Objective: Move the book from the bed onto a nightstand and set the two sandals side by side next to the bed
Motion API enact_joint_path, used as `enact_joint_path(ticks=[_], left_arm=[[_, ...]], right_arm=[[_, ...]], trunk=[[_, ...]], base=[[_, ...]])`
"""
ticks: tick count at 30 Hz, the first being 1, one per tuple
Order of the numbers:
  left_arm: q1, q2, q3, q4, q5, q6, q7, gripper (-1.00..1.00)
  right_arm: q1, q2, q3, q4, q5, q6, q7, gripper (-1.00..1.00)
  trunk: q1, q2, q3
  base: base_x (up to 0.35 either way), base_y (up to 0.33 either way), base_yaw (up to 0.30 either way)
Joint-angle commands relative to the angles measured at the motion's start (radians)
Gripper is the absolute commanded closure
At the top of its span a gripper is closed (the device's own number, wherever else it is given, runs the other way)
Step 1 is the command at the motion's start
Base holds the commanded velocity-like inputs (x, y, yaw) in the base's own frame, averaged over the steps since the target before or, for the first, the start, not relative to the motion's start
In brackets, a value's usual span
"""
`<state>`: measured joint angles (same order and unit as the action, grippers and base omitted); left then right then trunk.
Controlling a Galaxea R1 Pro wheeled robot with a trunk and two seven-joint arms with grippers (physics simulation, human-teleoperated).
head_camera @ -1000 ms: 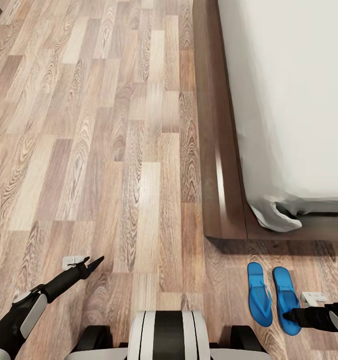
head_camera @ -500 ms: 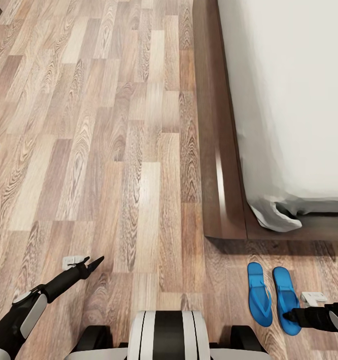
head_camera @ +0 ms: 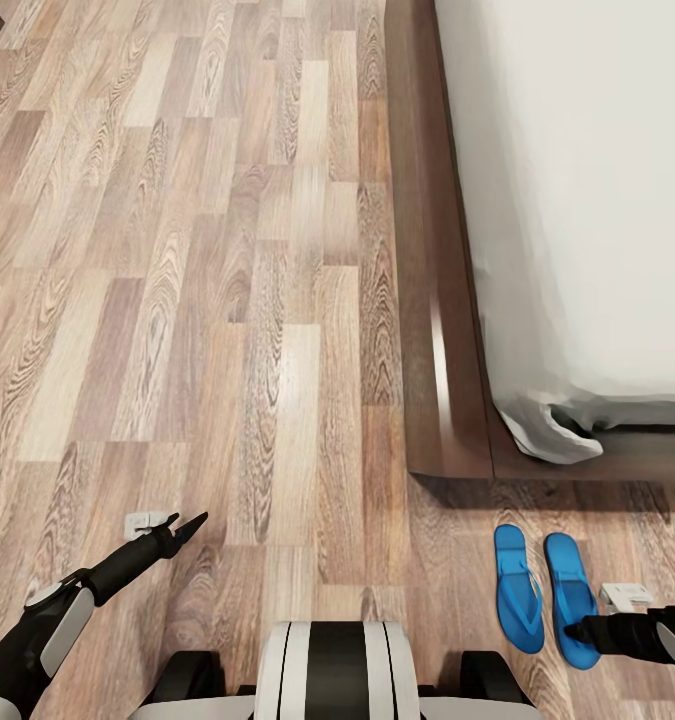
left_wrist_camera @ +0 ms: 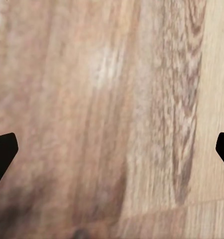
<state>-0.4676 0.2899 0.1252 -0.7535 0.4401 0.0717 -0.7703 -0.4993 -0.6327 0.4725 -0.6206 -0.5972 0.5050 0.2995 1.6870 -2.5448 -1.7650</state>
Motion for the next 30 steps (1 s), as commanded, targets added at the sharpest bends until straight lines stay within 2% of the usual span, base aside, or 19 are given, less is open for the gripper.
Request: enact_joint_path(ticks=[1,9,22,30], left_arm=[[0.0,0.0,0.001,0.0,0.008,0.007,-0.004,-1.0],[0.0,0.0,0.001,0.001,0.008,0.007,-0.004,-1.0],[0.0,-0.001,0.001,0.001,0.008,0.007,-0.004,-1.0],[0.0,-0.001,0.0,0.001,0.008,0.008,-0.004,-1.0]], right_arm=[[-0.001,0.0,0.005,0.001,-0.004,0.003,-0.001,1.0],[-0.001,0.002,0.005,0.005,-0.004,-0.003,0.0,1.0],[-0.001,0.002,0.006,0.01,-0.004,-0.082,0.0,1.0],[-0.001,0.002,0.007,0.009,-0.004,-0.089,0.0,1.0]], trunk=[[0.0,0.0,0.0],[0.0,0.0,0.0],[0.0,0.0,0.0],[0.0,0.0,0.0]], base=[[0.0,0.0,0.0],[0.0,0.0,0.0],[0.0,0.0,0.0],[0.0,0.0,0.0]])
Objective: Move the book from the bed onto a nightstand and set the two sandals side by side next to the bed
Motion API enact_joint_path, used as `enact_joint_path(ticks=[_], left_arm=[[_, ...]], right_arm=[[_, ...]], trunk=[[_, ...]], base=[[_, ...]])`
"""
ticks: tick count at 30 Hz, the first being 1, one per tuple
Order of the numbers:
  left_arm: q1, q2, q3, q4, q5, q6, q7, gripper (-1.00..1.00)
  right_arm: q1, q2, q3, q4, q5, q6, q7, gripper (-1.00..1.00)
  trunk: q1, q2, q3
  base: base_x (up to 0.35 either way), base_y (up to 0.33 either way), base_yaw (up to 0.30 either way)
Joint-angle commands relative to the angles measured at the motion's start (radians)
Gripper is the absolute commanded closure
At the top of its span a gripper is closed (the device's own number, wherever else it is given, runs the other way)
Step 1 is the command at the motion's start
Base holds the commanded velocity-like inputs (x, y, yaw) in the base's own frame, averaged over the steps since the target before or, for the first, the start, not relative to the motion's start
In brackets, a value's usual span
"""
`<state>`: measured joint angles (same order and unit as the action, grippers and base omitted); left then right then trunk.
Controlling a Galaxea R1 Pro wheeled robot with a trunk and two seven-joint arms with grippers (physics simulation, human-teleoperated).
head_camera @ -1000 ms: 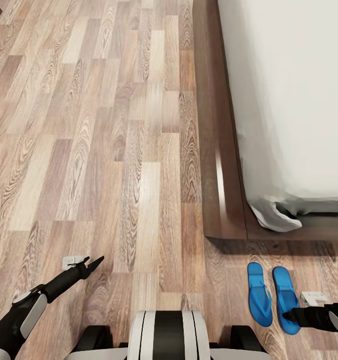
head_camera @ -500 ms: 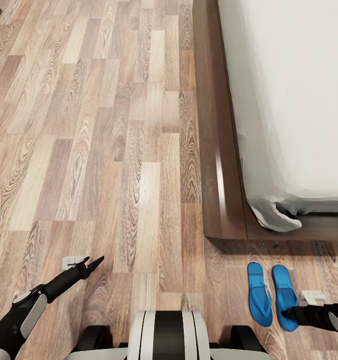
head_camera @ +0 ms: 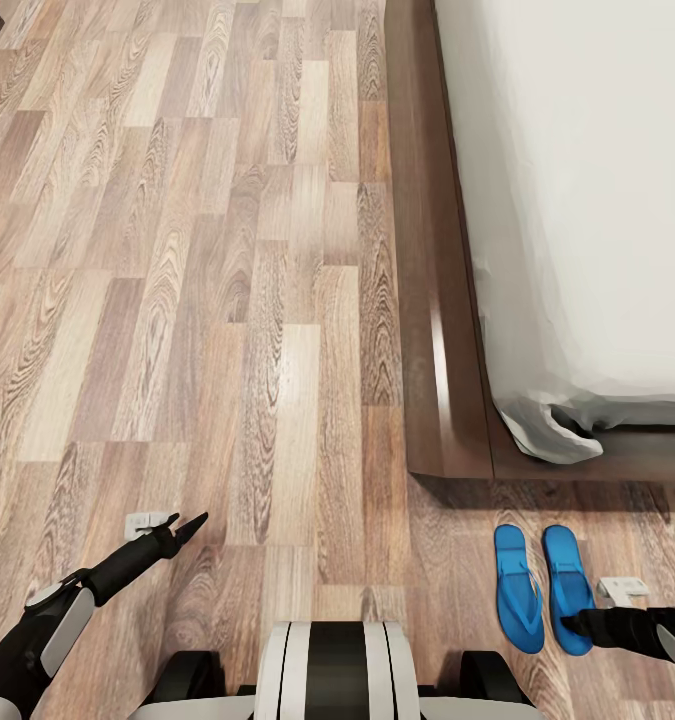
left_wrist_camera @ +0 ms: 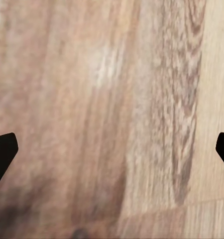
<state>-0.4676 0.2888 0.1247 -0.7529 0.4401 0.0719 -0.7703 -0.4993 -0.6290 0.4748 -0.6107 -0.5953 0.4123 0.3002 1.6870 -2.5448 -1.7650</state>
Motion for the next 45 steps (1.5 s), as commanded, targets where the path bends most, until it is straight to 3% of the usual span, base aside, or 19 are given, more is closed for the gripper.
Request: enact_joint_path(ticks=[1,11,15,26,29,45], left_arm=[[0.0,0.0,0.0,0.0,0.008,0.007,-0.004,-1.0],[0.0,0.0,0.0,0.0,0.008,0.008,-0.004,-1.0],[0.0,-0.005,0.0,0.0,0.007,0.008,-0.004,-1.0],[0.0,-0.007,0.001,0.0,0.006,0.007,-0.004,-1.0],[0.0,-0.007,0.001,0.0,0.006,0.008,-0.004,-1.0],[0.0,-0.007,0.001,0.0,0.006,0.007,-0.004,-1.0]], right_arm=[[-0.001,-0.001,0.004,-0.001,-0.006,0.003,-0.001,1.0],[-0.001,-0.001,0.005,-0.003,-0.006,0.003,-0.001,1.0],[-0.001,-0.001,0.004,-0.003,-0.006,0.003,-0.001,1.0],[-0.001,-0.001,0.005,-0.006,-0.006,0.003,-0.001,1.0],[-0.001,-0.001,0.004,-0.007,-0.006,0.003,-0.001,1.0],[-0.001,-0.001,0.005,-0.002,-0.006,0.002,-0.001,1.0]], trunk=[[0.0,0.0,-0.004],[0.001,-0.001,-0.008],[0.003,-0.002,-0.024],[0.003,-0.002,-0.024],[0.004,-0.002,-0.035],[0.004,-0.002,-0.035]], base=[[0.0,0.0,0.0],[0.0,0.0,0.0],[0.0,0.0,0.0],[0.0,0.0,0.0],[0.0,0.0,0.0],[0.0,0.0,0.0]])
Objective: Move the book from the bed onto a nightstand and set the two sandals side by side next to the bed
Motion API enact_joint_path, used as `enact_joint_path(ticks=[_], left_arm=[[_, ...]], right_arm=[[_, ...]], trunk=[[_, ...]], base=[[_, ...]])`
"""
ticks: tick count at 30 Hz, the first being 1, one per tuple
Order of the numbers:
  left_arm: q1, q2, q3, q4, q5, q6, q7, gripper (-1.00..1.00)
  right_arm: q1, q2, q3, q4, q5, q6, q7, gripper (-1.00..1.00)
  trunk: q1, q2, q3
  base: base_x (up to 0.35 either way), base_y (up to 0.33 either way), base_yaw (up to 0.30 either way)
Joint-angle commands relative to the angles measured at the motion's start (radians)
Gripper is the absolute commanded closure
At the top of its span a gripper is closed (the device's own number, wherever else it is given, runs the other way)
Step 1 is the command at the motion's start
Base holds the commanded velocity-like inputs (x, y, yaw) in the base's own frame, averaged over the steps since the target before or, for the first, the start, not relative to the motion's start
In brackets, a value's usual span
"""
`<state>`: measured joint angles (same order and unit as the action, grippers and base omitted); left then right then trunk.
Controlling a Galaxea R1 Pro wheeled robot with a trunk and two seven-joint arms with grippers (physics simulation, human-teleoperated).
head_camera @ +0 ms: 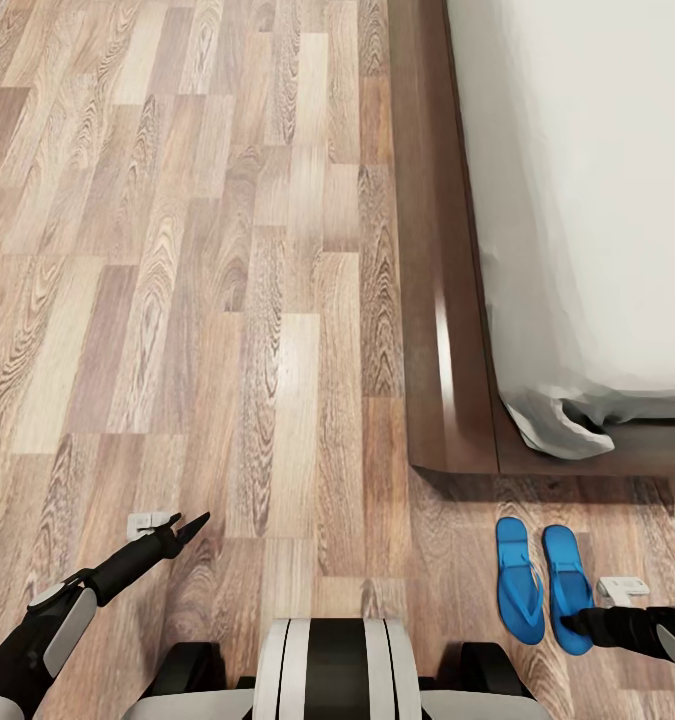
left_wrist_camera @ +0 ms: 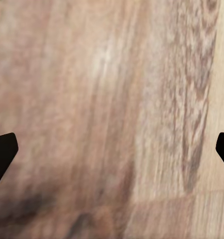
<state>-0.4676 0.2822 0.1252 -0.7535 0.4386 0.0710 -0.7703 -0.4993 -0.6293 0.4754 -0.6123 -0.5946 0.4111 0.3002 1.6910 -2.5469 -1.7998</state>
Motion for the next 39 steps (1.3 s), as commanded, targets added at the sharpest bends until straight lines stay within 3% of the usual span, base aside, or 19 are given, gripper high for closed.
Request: enact_joint_path(ticks=[1,5,8,12,34,35,39], left_arm=[[0.0,0.0,0.001,0.0,0.008,0.007,-0.004,-1.0],[0.0,0.0,0.001,0.0,0.008,0.007,-0.004,-1.0],[0.0,0.0,0.001,0.0,0.008,0.007,-0.004,-1.0],[0.0,0.0,0.001,0.0,0.008,0.008,-0.004,-1.0],[0.0,0.0,0.001,0.001,0.008,0.007,-0.004,-1.0],[0.0,0.0,0.001,0.001,0.008,0.007,-0.004,-1.0],[0.0,0.0,0.001,0.001,0.008,0.007,-0.004,-1.0]], right_arm=[[-0.001,-0.001,0.005,0.002,-0.007,0.003,-0.001,1.0],[-0.001,0.0,0.005,0.004,-0.007,-0.004,-0.001,1.0],[-0.001,-0.001,0.006,0.007,-0.007,-0.09,-0.001,1.0],[-0.001,0.0,0.006,0.008,-0.007,-0.126,-0.002,1.0],[-0.001,0.0,0.006,0.008,-0.007,-0.13,-0.001,1.0],[-0.001,-0.001,0.006,0.008,-0.007,-0.13,-0.002,-1.0],[-0.001,0.0,0.006,0.007,-0.007,-0.13,-0.002,-1.0]], trunk=[[0.0,0.0,0.0],[0.0,0.0,0.0],[0.0,0.0,0.0],[0.0,0.0,0.0],[0.001,-0.001,-0.012],[0.001,-0.001,-0.012],[0.001,-0.001,-0.012]], base=[[0.0,0.0,0.0],[0.0,0.0,0.0],[0.0,0.0,0.0],[0.0,0.0,0.0],[0.0,0.0,0.0],[0.0,0.0,0.0],[0.0,0.0,0.0]])
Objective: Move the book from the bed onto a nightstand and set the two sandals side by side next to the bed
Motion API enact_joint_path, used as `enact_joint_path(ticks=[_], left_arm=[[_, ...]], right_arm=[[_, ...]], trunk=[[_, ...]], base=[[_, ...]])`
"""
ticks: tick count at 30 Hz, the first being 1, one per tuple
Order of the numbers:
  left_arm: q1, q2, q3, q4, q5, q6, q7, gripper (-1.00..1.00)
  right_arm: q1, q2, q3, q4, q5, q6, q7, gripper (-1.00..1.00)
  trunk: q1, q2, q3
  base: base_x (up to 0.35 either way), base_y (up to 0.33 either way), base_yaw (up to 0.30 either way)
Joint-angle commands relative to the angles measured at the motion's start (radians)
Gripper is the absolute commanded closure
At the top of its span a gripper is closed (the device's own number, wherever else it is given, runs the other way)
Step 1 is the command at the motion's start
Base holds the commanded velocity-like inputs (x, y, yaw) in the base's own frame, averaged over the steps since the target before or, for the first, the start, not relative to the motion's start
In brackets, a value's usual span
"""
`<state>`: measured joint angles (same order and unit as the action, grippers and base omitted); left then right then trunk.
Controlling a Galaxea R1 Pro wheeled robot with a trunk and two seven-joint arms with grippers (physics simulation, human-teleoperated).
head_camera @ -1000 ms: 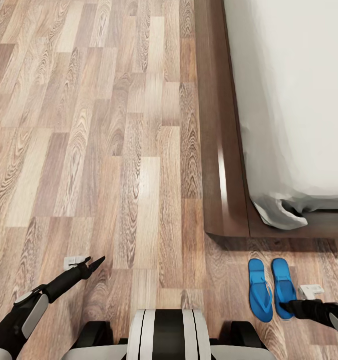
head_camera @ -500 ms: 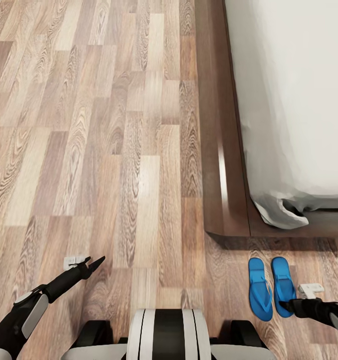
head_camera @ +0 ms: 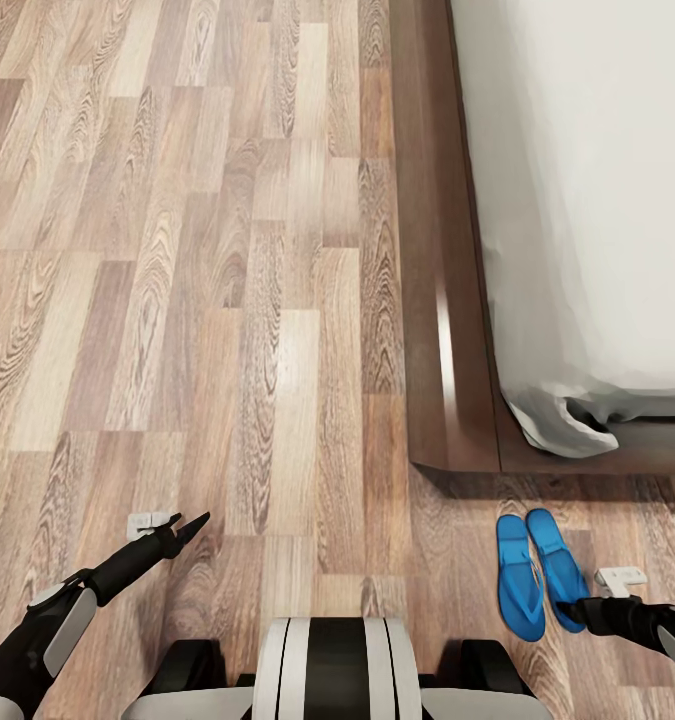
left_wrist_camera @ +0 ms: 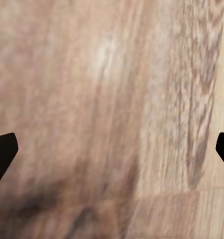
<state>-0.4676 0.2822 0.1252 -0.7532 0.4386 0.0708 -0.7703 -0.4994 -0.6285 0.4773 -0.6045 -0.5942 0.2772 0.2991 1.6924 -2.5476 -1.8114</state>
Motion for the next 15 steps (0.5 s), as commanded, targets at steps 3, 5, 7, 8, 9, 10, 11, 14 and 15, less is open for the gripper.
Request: enact_joint_path(ticks=[3,5,7,8,9,10,11,14,15], left_arm=[[0.0,0.0,0.001,0.0,0.008,0.007,-0.004,-1.0],[0.0,0.0,0.001,0.0,0.008,0.007,-0.004,-1.0],[0.0,0.0,0.001,0.0,0.008,0.007,-0.004,-1.0],[0.0,0.0,0.001,0.0,0.008,0.007,-0.004,-1.0],[0.0,0.0,0.001,0.0,0.008,0.007,-0.004,-1.0],[0.0,0.0,0.001,0.0,0.008,0.007,-0.004,-1.0],[0.0,0.0,0.001,0.0,0.008,0.007,-0.004,-1.0],[0.0,0.0,0.001,0.0,0.008,0.007,-0.004,-1.0],[0.0,0.0,0.001,0.0,0.008,0.007,-0.004,-1.0]], right_arm=[[-0.001,-0.002,0.004,-0.001,-0.007,0.004,0.0,-1.0],[-0.001,-0.002,0.004,-0.001,-0.007,0.004,-0.001,-1.0],[-0.001,-0.002,0.004,-0.001,-0.007,0.004,0.0,-1.0],[-0.001,-0.002,0.004,-0.001,-0.007,0.004,0.0,-1.0],[-0.001,-0.002,0.004,-0.001,-0.007,0.004,-0.001,-1.0],[-0.001,-0.002,0.004,-0.001,-0.008,0.004,-0.001,-1.0],[-0.001,-0.002,0.004,-0.001,-0.008,0.004,-0.001,-1.0],[-0.001,-0.002,0.004,-0.001,-0.007,0.004,0.0,-1.0],[-0.001,-0.002,0.004,-0.001,-0.007,0.004,-0.001,-1.0]], trunk=[[0.0,0.0,0.0],[0.0,0.0,0.0],[0.0,0.0,0.0],[0.0,0.0,0.0],[0.0,0.0,0.0],[0.0,0.0,0.0],[0.0,0.0,0.0],[0.0,0.0,0.0],[0.0,0.0,0.0]], base=[[0.0,0.0,0.0],[0.0,0.0,0.0],[0.0,0.0,0.0],[0.0,0.0,0.0],[0.0,0.0,0.0],[0.0,0.0,0.0],[0.0,0.0,0.0],[0.0,0.0,0.0],[0.0,0.0,0.0]])
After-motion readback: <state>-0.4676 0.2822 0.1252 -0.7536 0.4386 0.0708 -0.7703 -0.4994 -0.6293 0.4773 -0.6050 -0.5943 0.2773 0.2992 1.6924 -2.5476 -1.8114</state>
